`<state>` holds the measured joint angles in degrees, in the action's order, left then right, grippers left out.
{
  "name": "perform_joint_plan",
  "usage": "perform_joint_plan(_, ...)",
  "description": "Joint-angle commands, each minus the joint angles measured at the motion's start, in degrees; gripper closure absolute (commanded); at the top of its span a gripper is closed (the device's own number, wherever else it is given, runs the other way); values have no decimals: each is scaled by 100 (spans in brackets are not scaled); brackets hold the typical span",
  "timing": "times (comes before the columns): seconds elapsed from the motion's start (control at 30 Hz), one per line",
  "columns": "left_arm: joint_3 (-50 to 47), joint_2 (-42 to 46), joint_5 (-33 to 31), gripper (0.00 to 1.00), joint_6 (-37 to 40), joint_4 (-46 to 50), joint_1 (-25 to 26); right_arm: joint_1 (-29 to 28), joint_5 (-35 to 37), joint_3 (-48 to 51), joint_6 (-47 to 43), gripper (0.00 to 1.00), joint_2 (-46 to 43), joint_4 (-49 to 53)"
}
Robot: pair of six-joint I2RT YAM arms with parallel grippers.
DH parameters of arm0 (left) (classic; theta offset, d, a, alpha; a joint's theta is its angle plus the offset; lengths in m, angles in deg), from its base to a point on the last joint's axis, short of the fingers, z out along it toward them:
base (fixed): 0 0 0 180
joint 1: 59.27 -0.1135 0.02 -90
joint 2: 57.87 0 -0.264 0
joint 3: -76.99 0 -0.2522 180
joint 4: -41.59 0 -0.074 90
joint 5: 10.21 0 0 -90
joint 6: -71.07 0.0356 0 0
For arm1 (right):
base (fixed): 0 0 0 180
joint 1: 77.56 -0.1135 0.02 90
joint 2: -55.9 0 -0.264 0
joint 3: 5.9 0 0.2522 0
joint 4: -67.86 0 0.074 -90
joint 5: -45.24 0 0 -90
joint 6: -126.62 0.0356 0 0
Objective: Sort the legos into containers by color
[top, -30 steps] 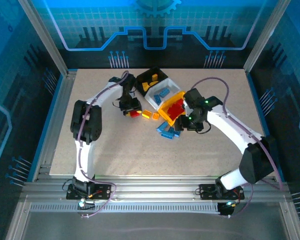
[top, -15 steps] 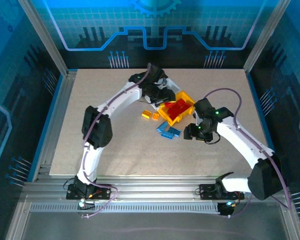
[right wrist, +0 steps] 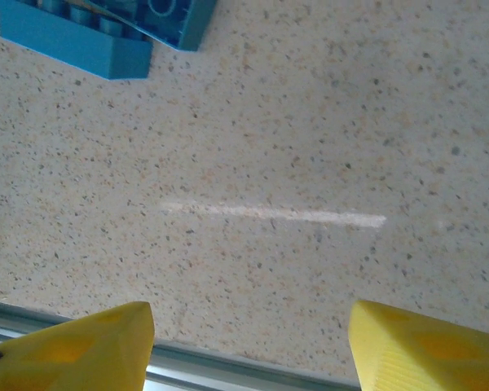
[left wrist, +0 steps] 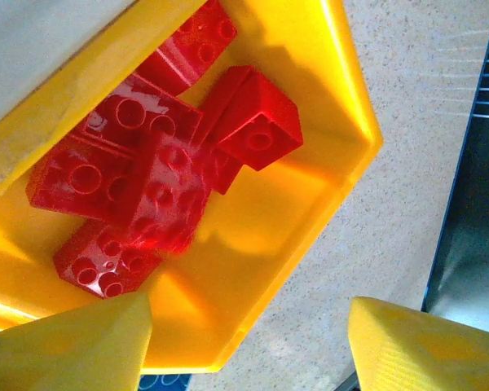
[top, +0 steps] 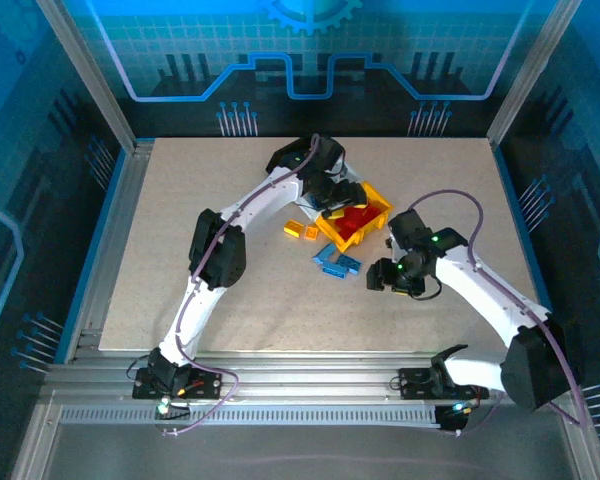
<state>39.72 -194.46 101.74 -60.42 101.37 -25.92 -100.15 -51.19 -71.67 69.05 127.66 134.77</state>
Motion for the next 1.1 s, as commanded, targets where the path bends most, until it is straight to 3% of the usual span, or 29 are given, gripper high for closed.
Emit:
perform_joint_plan(0.0, 206, 2, 82, 29, -11, 90, -3, -84, -44, -125, -380, 33, 403, -377)
perform_joint_plan(0.23, -277, 681, -13, 24, 309, 281, -52, -405, 5, -668, -954, 33, 1344, -878)
perform_joint_plan(0.67, -4830, 3932, 24, 23, 93, -835, -1181, -1177, 487, -2385, -1996, 34, 3313, -636)
perform_joint_plan(0.87, -5780, 4811, -25, 22, 234, -720, -1504, -1195, 558, -2680, -1996, 35, 3776, -566)
perform_joint_plan(1.07, -6219, 5118, 2, 22, 275, -704, -1682, -1449, 652, -2700, -2061, 39, 3941, -578)
